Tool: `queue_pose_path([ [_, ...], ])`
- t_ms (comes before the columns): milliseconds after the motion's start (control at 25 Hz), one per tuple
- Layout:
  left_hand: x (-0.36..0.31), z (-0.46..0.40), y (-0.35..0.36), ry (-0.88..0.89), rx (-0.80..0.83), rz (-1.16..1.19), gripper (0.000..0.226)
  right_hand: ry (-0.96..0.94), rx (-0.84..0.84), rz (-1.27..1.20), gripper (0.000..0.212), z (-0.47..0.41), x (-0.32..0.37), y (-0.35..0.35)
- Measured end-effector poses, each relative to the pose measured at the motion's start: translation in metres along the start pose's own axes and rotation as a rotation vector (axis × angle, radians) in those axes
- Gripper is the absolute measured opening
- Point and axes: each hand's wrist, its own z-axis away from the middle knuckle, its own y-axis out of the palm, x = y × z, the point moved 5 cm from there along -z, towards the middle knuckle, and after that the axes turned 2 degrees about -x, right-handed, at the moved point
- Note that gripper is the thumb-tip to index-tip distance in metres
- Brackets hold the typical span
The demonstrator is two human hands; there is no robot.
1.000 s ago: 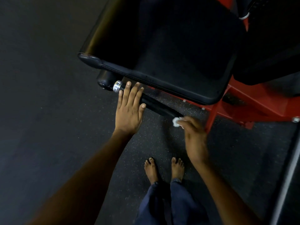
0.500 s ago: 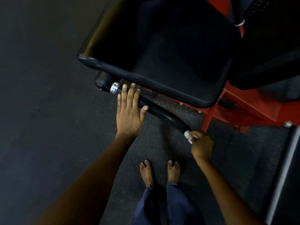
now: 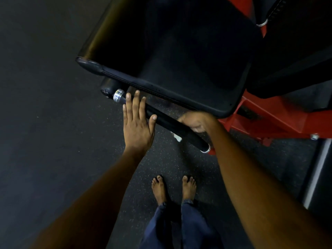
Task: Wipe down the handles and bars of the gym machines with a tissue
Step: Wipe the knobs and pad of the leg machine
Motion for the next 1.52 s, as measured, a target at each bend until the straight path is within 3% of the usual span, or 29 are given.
queue_pose_path([
  [80,0.002,0.0,0.0,0.006,0.012,-0.015,0.064,0.095,0.09,-0.015,0.034,-0.003,-0.034,-0.001],
  [160,0.001,0.001,0.001,0.012,0.013,-0.015,0.063,0.137,0.043,0.216,0.037,-0.008,-0.059,-0.013],
  [280,0.003,0.002,0.0,0.003,0.001,-0.002,0.062,0.117,-0.02,0.499,0.027,-0.005,-0.06,-0.01],
  [480,0.003,0.002,0.003,0.025,-0.007,0.023,0.063,-0.144,-0.275,0.15,0.03,0.013,-0.047,-0.005],
  [680,0.002,0.002,0.003,0.016,-0.007,0.021,0.064,0.077,-0.385,0.433,0.032,0.014,-0.087,0.001],
  [760,0.001,0.003,0.004,0.009,-0.01,0.025,0.064,-0.04,-0.628,0.314,0.029,0.025,-0.057,0.003],
  [880,0.001,0.003,0.004,-0.002,-0.014,0.043,0.063,-0.202,-0.965,-0.12,0.027,0.066,-0.055,0.039],
  [1040,0.001,0.004,0.003,-0.016,-0.01,0.055,0.062,0.063,-1.186,-0.709,0.026,0.071,-0.106,0.064],
  [1080,0.001,0.003,0.004,-0.017,-0.01,0.063,0.062,0.047,-1.198,-0.755,0.026,0.069,-0.098,0.063],
  [1240,0.001,0.004,0.006,-0.013,-0.019,0.06,0.06,-0.288,-1.127,-0.442,0.023,0.082,-0.052,0.076],
  [1320,0.001,0.003,0.005,-0.015,-0.008,0.058,0.061,-0.165,-1.139,-0.515,0.025,0.073,-0.081,0.067],
  [1400,0.002,0.003,0.002,-0.008,0.007,0.076,0.061,0.089,-1.129,-0.751,0.026,0.066,-0.107,0.065],
  [1440,0.002,0.002,0.001,0.004,0.013,0.096,0.06,0.088,-1.142,-0.769,0.026,0.067,-0.102,0.064],
  [1520,0.009,0.004,-0.003,0.022,-0.004,0.116,0.055,-0.197,-1.138,-0.537,0.025,0.082,-0.05,0.062],
])
